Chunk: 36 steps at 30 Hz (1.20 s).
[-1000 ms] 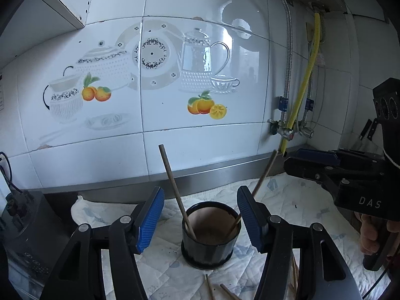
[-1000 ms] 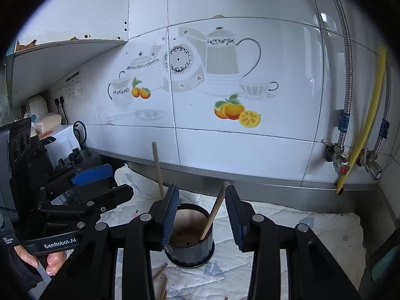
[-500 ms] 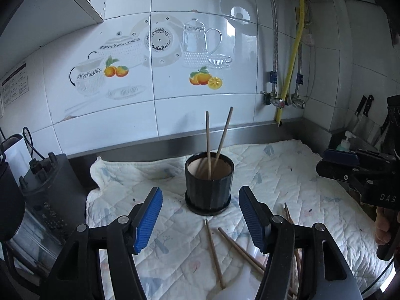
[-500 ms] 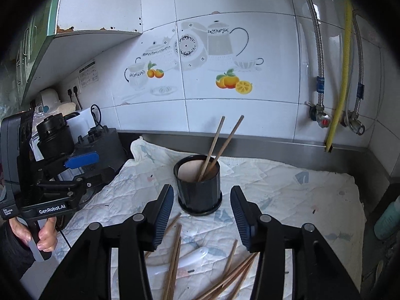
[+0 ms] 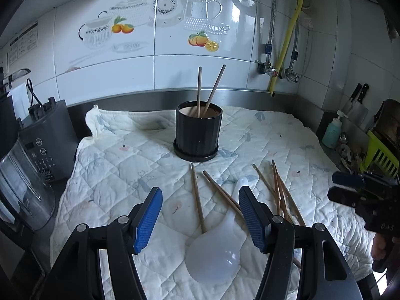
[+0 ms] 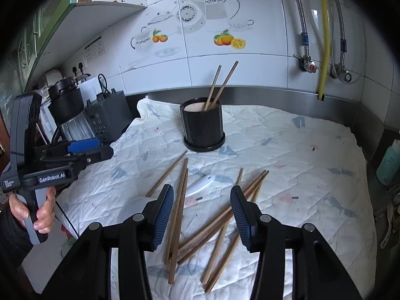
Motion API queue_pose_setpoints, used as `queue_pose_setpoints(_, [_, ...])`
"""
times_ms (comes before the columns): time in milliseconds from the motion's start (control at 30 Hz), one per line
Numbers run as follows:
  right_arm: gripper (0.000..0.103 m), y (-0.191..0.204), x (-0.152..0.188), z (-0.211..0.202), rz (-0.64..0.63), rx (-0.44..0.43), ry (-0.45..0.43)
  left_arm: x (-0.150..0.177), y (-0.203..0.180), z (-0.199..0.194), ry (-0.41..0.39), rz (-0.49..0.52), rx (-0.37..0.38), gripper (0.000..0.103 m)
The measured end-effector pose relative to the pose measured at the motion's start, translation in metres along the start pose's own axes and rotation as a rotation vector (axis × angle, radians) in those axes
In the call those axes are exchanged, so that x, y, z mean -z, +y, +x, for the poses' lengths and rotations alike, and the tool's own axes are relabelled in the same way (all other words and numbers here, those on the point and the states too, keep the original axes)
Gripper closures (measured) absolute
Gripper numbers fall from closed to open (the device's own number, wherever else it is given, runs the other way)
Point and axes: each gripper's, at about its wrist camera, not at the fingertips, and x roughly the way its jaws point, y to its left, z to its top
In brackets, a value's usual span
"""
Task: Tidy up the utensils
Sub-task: 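Move the right tool down onto a wooden chopstick and close its fingers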
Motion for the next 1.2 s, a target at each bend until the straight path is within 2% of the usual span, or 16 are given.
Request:
queue_pose_setpoints(133, [0.051, 0.009, 0.024, -0.002, -0.010, -0.014, 0.024, 0.008, 0.002, 0.002, 0.009, -0.023, 0.001, 0.036])
queue_pose_setpoints(333, [0.052, 0.022, 0.062, 0.012, -0.012, -0.051, 0.109, 0.011, 0.002, 0.005, 0.015, -0.034, 0.002, 0.036])
queue_pose_setpoints(400, [0.064, 0.026, 0.072, 0.019, -0.009, -0.063, 0.143, 0.012, 0.002, 0.007, 0.019, -0.037, 0.004, 0.036])
queue_pose_setpoints(567, [0.069, 0.029, 0.089, 0.034, 0.008, -0.078, 0.200, 0.013, 0.003, 0.008, 0.022, -0.048, 0.007, 0.036])
queue_pose_setpoints(733, [0.077, 0.030, 0.097, 0.043, 0.001, -0.065, 0.223, 0.016, 0.007, 0.011, 0.029, -0.064, 0.008, 0.036])
queue_pose_setpoints(900, [0.087, 0.031, 0.099, 0.044, -0.020, -0.034, 0.211, 0.025, 0.002, 0.018, 0.059, -0.052, 0.032, 0.036])
queue_pose_setpoints(1200, [0.093, 0.028, 0.099, 0.041, 0.001, -0.020, 0.186, 0.054, -0.022, 0.039, 0.138, -0.029, 0.074, 0.036])
